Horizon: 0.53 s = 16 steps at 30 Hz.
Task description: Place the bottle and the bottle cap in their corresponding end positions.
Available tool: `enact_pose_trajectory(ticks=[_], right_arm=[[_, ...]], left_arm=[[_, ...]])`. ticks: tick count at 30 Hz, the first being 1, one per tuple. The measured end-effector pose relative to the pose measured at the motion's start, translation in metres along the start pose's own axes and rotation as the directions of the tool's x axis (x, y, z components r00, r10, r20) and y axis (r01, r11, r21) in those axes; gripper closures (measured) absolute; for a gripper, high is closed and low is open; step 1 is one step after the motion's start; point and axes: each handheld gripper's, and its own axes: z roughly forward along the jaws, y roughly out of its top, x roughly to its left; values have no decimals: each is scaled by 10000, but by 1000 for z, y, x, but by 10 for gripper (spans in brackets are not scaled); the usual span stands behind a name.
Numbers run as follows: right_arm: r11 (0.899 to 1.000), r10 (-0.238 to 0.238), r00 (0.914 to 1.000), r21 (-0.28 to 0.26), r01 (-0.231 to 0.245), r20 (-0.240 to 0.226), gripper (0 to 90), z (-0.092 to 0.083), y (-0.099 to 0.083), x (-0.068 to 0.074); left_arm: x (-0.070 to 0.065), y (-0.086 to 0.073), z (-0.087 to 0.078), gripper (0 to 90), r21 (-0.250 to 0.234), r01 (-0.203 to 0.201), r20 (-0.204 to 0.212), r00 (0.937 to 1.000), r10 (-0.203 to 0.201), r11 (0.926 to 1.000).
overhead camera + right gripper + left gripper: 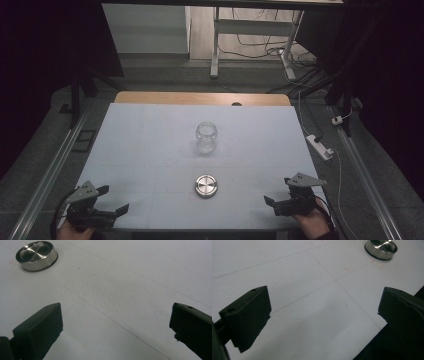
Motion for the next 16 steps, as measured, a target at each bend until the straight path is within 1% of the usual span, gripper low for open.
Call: enact_pose_trajectory(ticks=[3, 7, 9, 12, 15, 16], right_arm=[[9997, 232, 9997, 75, -233, 62, 0, -3, -4, -2], [9991, 382, 9992, 193, -384, 147, 0, -6, -8, -4], [9988, 437, 9988, 218, -442, 212, 0, -8, -10, -4], [9982, 564, 9981, 186, -569, 232, 0, -11, -12, -5], [9973, 713, 9973, 162, -716, 193, 0, -13, -13, -6], [9973, 717, 9973, 166, -720, 182, 0, -13, -13, -6]], left_arm=[[0, -4, 0, 0, 147, 12, -58, 10000, -11, 9999], [1, -9, 0, 0, 330, 81, -206, 9998, -74, 9994], [1, -10, -1, 0, 258, 159, -234, 9996, -152, 9995], [1, -12, -3, 0, 437, 266, -444, 9987, -246, 9987], [2, -11, -2, 0, 529, 242, -448, 9988, -218, 9983], [2, -11, -1, 0, 546, 295, -428, 9987, -272, 9981]])
